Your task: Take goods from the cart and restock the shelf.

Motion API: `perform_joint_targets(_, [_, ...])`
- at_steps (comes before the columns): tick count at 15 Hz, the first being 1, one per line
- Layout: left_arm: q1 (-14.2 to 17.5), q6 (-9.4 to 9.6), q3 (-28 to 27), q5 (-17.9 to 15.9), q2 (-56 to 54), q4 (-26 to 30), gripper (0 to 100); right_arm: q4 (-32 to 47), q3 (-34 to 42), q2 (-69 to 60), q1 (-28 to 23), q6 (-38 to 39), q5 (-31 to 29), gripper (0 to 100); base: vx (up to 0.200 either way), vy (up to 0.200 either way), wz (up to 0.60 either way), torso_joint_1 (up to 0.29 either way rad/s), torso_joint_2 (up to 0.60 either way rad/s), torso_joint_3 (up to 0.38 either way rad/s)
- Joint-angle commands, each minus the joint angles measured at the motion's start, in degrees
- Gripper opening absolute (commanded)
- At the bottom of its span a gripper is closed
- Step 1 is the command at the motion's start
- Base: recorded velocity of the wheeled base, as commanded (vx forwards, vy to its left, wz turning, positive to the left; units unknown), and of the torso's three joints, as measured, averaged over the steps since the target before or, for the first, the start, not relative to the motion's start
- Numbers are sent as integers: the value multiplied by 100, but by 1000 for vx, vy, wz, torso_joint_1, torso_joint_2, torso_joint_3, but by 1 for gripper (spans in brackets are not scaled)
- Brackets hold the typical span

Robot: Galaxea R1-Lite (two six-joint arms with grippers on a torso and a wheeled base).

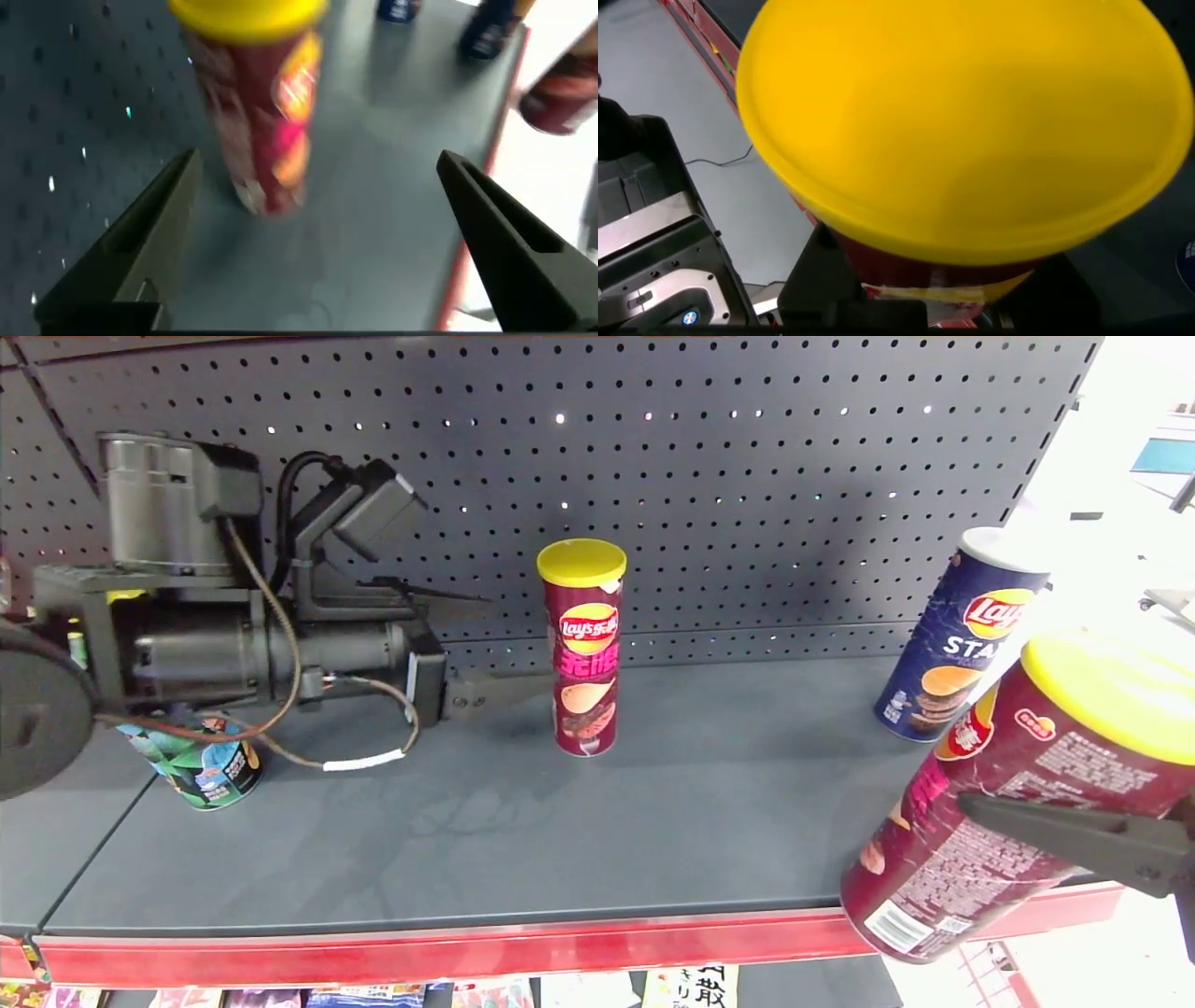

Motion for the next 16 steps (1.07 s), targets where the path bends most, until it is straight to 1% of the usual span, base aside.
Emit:
perform_joint_targets(1, [14,38,-632,-12,890,-104,100,-4,-10,11,-6,-3,1,0,0,0,0,0,0,0])
perform_joint_targets(2, [5,47,-808,-47,1004,-113,100,-4,-10,11,-6,-3,1,0,0,0,0,0,0,0])
perform_joint_targets(3, [5,100,-949,-135,1119,-113,100,-4,-10,20,-6,-3,1,0,0,0,0,0,0,0])
perform_joint_targets(6, [5,407,-1142,-363,1426,-113,100,-4,-10,29,-6,5,1,0,0,0,0,0,0,0])
perform_joint_targets(8, [-21,425,-1397,-398,1620,-113,100,-4,-10,46,-6,58,1,0,0,0,0,0,0,0])
perform_joint_targets(10, [-65,425,-1775,-398,1839,-113,100,-4,-10,46,-6,93,1,0,0,0,0,0,0,0])
perform_joint_targets(12, [-179,381,-1977,-381,1954,-104,100,-4,-2,55,-6,93,1,0,0,0,0,0,0,0])
perform_joint_targets(16, [-259,372,-2012,-398,2147,-122,100,-4,-10,82,-6,93,1,0,0,0,0,0,0,0])
